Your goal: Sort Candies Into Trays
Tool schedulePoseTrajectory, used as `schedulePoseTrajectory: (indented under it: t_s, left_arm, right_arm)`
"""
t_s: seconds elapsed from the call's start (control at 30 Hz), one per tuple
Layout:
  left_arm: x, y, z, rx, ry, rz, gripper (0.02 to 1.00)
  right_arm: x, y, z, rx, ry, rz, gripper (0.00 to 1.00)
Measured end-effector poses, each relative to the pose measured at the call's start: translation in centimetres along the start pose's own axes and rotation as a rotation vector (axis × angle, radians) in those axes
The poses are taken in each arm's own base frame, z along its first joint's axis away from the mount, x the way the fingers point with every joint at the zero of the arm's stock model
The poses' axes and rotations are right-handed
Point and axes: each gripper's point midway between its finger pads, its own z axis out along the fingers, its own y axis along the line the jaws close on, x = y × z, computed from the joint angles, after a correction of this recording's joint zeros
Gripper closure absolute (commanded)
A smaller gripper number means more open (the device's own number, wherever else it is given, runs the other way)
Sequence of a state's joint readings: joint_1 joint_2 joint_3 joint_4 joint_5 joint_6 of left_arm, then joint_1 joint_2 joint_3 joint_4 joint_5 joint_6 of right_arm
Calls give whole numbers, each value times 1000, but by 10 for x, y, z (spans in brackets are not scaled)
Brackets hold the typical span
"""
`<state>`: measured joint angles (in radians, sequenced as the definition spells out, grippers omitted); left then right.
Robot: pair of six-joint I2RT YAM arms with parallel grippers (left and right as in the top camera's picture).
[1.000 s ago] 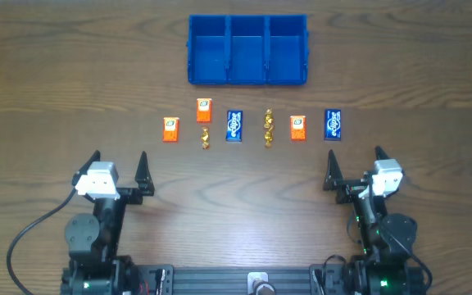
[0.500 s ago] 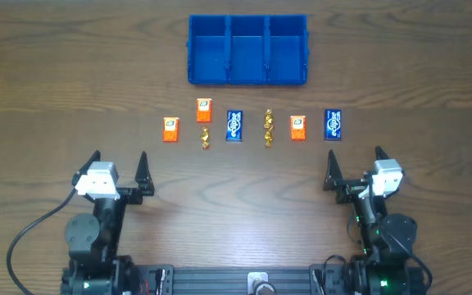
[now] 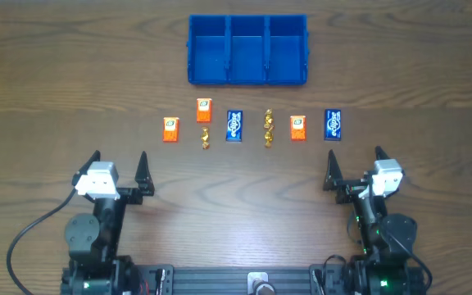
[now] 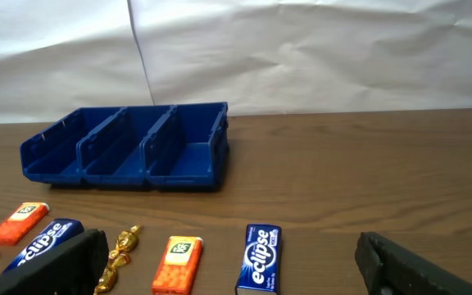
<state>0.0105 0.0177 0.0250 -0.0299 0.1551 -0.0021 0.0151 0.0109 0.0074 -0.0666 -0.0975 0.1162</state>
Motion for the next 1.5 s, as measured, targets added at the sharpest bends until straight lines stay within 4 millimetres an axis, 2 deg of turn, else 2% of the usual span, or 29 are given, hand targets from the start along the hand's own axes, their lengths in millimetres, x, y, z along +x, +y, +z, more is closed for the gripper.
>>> schedulePoseTrajectory:
  t_s: [0.63, 0.77, 0.87, 1.03, 1.1, 1.17, 1.23, 1.33, 1.43, 1.47, 1.5]
  left_arm:
    - [0, 0, 0, 0, 0, -1, 18]
    - [4, -1, -2, -3, 101, -35, 18]
    - [-16, -3, -6, -10, 207, -57, 18]
    - [-85, -9, -2, -12, 328, -85, 18]
    - [-98, -11, 6, -14, 416, -97, 18]
    - [-102, -11, 20, -16, 503, -111, 20]
    - [-96, -11, 34, -15, 602, -130, 18]
    - [-69, -13, 59, -15, 778, -161, 18]
    - [-26, -20, 84, -4, 946, -165, 18]
    - [-1, -24, 92, 1, 1027, -160, 18]
    - [15, -27, 96, 4, 1077, -153, 18]
  right_arm:
    - [0, 0, 0, 0, 0, 0, 3]
    - [0, 0, 0, 0, 0, 0, 3]
    - [0, 0, 0, 1, 0, 0, 3]
    - [0, 0, 0, 1, -1, 0, 3]
    - [0, 0, 0, 2, 0, 0, 3]
    - [0, 0, 0, 1, -1, 0, 3]
    - [0, 0, 0, 1, -1, 0, 3]
    - [0, 0, 0, 1, -1, 0, 3]
    - [0, 0, 0, 2, -1, 0, 3]
    - [0, 0, 0, 1, -1, 0, 3]
    - [0, 0, 0, 1, -1, 0, 3]
